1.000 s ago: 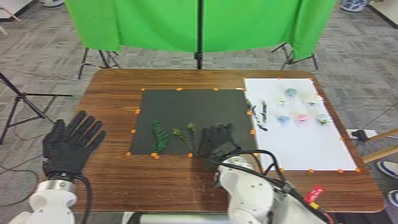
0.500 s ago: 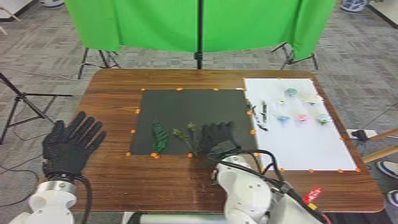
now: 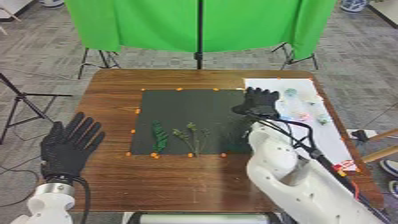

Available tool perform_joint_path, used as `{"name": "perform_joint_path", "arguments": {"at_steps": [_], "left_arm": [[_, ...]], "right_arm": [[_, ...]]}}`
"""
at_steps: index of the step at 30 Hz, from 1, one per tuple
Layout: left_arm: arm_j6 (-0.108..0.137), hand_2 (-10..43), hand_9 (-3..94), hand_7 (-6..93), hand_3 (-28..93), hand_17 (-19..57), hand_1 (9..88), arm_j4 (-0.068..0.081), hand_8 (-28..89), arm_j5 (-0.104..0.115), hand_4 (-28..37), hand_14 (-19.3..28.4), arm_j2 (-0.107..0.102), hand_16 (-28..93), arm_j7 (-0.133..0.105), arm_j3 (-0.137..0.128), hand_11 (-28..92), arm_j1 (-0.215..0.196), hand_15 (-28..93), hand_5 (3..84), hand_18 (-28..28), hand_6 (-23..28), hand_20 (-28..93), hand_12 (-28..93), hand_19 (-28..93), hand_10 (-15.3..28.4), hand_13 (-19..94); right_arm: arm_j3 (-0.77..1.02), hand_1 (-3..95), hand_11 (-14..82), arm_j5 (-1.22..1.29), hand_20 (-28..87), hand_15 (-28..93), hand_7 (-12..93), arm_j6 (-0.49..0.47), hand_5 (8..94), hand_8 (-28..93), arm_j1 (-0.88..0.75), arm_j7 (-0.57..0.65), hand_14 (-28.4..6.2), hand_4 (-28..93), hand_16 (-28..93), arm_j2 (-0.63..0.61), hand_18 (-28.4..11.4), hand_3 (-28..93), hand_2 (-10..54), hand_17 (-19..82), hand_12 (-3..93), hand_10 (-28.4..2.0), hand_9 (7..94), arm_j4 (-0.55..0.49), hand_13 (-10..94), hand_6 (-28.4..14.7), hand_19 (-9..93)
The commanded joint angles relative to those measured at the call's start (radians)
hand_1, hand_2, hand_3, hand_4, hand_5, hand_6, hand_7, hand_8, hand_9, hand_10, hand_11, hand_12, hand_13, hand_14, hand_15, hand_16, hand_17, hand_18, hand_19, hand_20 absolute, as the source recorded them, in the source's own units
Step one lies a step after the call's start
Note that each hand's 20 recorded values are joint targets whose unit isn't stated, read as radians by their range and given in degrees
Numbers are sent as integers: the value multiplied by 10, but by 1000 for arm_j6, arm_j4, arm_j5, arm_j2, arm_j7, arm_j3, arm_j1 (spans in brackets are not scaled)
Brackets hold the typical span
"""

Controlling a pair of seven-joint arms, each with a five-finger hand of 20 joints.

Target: Arrange flowers

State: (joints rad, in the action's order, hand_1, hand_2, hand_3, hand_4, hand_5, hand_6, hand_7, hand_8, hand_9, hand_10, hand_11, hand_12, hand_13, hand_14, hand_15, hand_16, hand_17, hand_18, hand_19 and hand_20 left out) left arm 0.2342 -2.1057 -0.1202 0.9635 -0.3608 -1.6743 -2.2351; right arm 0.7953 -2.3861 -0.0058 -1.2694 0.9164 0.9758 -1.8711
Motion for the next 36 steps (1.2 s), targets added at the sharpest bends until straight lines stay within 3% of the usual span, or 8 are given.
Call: {"name": "perform_joint_path", "arguments": {"at_steps": [1,11,12,14,17,27,32,36], "left_arm": [[-8,137,354,122,737,-37,234,7,-87,-8,-283,141,-2,-57,-16,13,222,2,302,425,130,74,119,102,269,146,265],[-4,137,355,121,739,-36,233,7,-88,-5,-283,141,2,-55,-20,19,224,5,305,425,129,74,119,102,267,147,267],[6,137,355,122,740,-36,233,5,-88,-9,-283,141,-1,-55,-37,25,224,6,306,425,129,74,120,102,267,146,267],[9,137,355,123,741,-36,235,3,-88,-35,-283,141,1,-54,-37,23,224,2,309,426,130,74,120,102,267,146,268],[-10,135,357,125,743,-35,237,1,-88,-31,-283,139,0,-55,-34,20,226,3,310,427,129,74,119,103,266,146,270],[-9,134,358,126,742,-34,238,3,-90,-14,-283,139,6,-55,-19,26,225,12,309,429,129,73,120,102,264,146,271],[-12,134,358,126,741,-34,239,4,-89,-10,-283,139,5,-55,-19,28,226,16,310,429,129,75,121,102,265,146,271],[-12,134,358,126,740,-34,239,6,-89,-7,-283,140,7,-55,-13,29,226,19,309,430,129,75,121,102,264,146,271]], "right_arm": [[3,351,226,109,120,568,285,-117,559,-83,97,0,-284,-283,74,-117,-284,713,-95,49,197,-273,499,47,296,-122,594],[-41,355,212,145,127,535,358,-178,568,-105,147,-62,-270,-283,83,-112,-284,683,-95,26,200,-252,514,129,299,-97,559],[-40,355,212,143,128,533,360,-178,568,-107,148,-70,-269,-283,85,-109,-284,682,-95,26,201,-251,514,137,300,-96,556],[-49,357,211,138,129,528,360,-196,568,-110,155,-85,-264,-283,88,-108,-283,678,-95,23,202,-249,515,157,302,-94,549],[-45,370,208,165,130,516,359,-228,569,-111,152,-82,-257,-283,93,-105,-280,657,-95,19,202,-243,515,171,304,-89,534],[-56,393,192,166,131,490,337,-255,596,-111,133,-165,-242,-283,101,-87,-267,683,-95,19,189,-209,536,205,316,-70,508],[-84,429,206,124,117,468,351,-175,624,-127,131,-187,-206,-282,105,-83,-247,745,-95,19,185,-173,570,246,347,-40,493],[-92,567,229,114,114,447,354,-126,696,45,121,-202,-166,-283,127,-86,-229,602,-95,46,196,-140,674,271,435,-17,481]]}}
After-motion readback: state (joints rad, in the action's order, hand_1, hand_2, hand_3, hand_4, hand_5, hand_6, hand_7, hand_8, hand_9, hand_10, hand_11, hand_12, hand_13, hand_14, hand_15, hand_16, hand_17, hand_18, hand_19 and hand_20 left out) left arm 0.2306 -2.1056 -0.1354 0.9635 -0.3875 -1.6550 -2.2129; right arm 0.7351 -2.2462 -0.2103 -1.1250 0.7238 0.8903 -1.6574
